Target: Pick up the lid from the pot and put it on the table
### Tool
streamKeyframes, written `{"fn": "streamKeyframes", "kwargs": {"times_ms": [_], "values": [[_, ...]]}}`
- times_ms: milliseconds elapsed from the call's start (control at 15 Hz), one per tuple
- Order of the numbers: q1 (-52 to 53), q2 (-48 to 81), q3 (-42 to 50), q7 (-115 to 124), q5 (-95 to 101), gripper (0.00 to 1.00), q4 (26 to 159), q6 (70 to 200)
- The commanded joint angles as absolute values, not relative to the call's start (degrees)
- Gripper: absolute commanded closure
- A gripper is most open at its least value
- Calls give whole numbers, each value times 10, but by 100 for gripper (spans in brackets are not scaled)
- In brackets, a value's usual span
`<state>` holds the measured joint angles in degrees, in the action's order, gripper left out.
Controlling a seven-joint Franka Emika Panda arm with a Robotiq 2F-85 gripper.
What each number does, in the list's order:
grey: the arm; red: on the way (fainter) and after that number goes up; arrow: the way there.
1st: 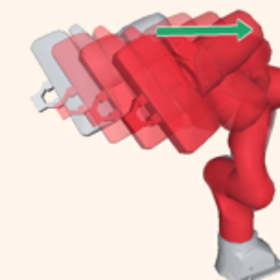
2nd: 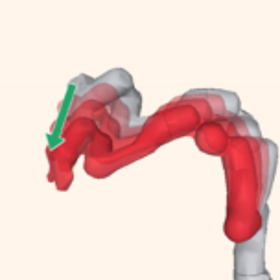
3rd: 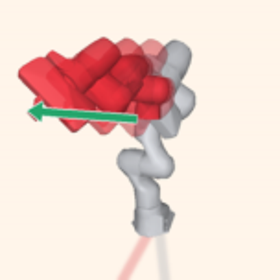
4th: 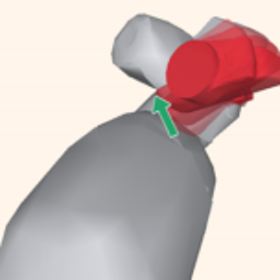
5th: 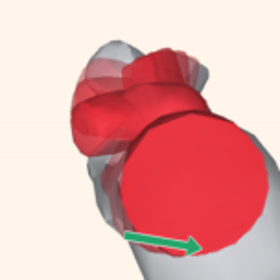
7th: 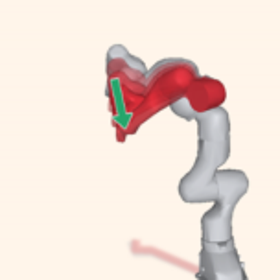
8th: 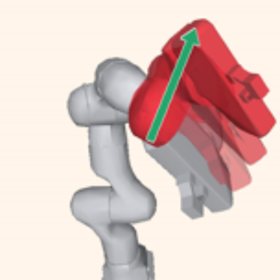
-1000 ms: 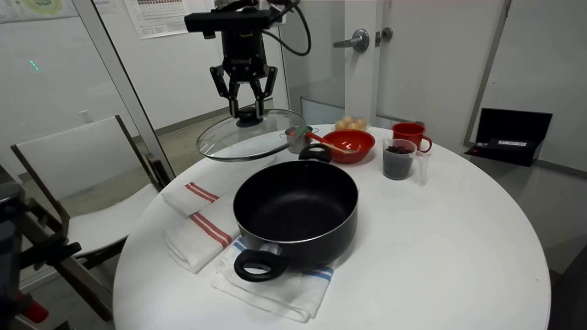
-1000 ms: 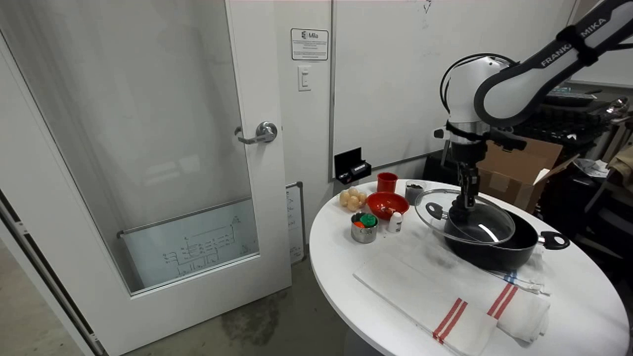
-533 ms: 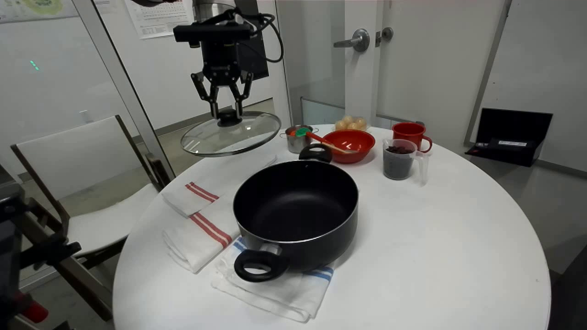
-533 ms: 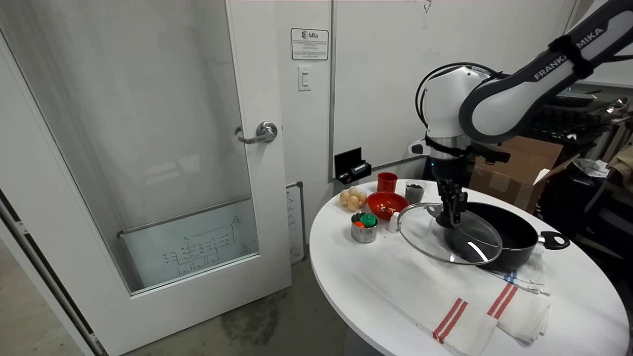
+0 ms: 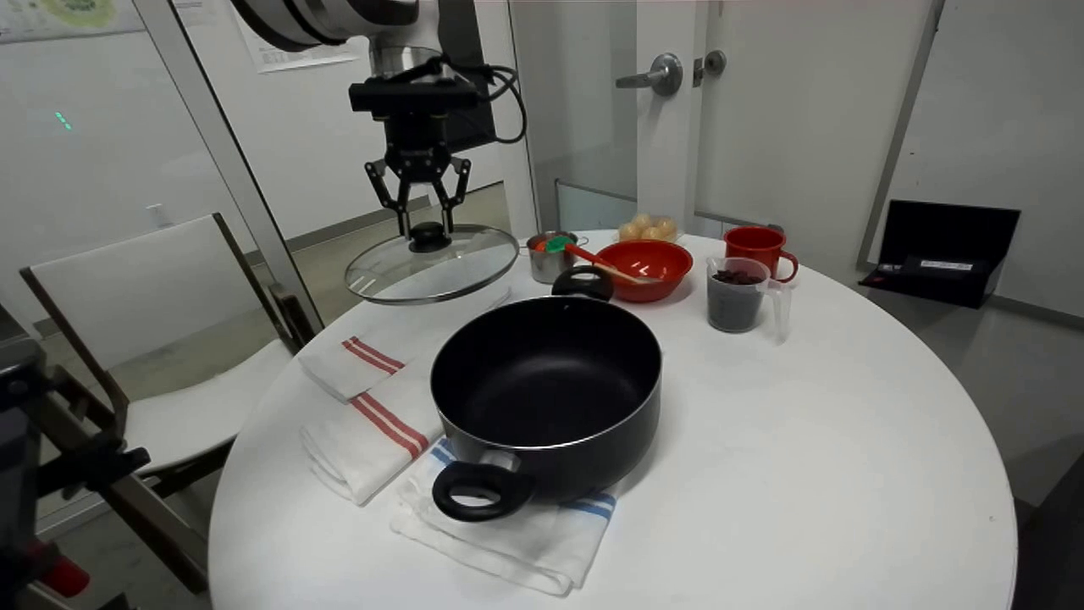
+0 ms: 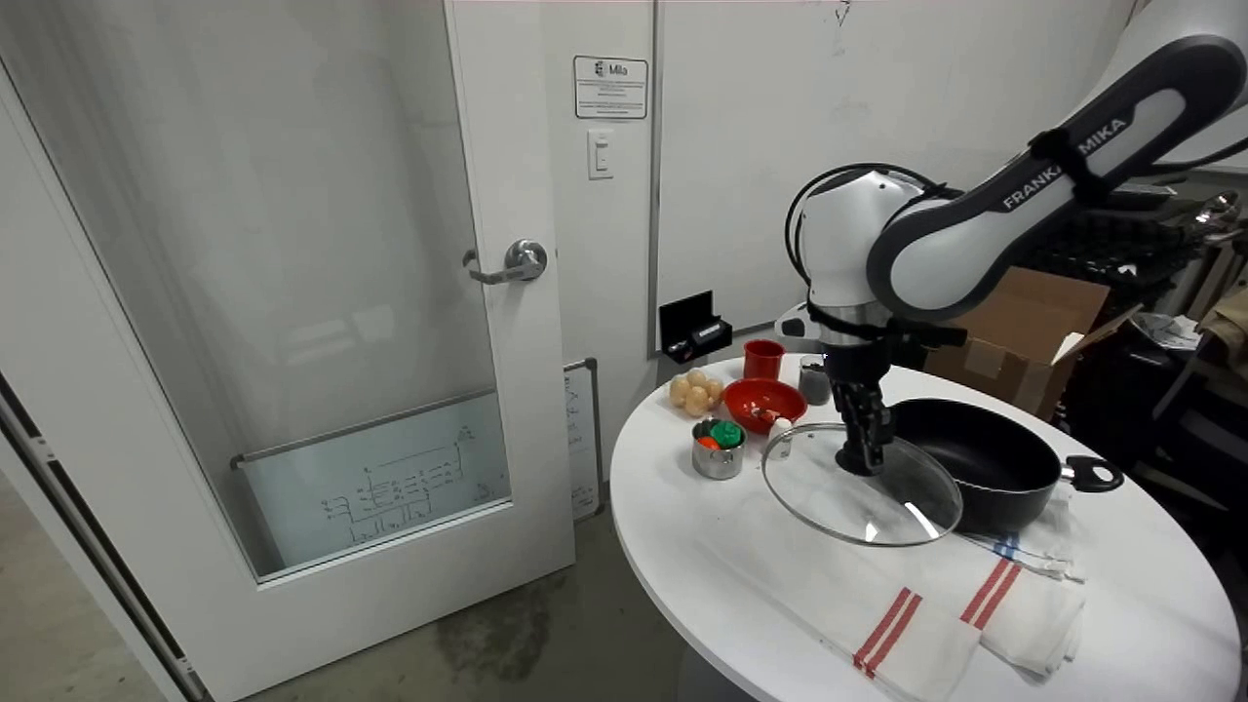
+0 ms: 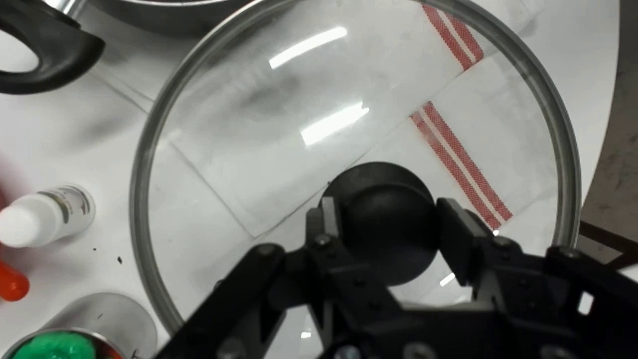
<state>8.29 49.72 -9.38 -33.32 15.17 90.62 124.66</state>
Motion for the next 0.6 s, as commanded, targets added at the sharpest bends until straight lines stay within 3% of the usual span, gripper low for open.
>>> {"fn": "streamKeyframes", "kwargs": {"times_ms": [0,533], "values": [[89,539,-97,-361,161,75,844,1212],[89,610,-92,-381,158,75,783,1214]]}}
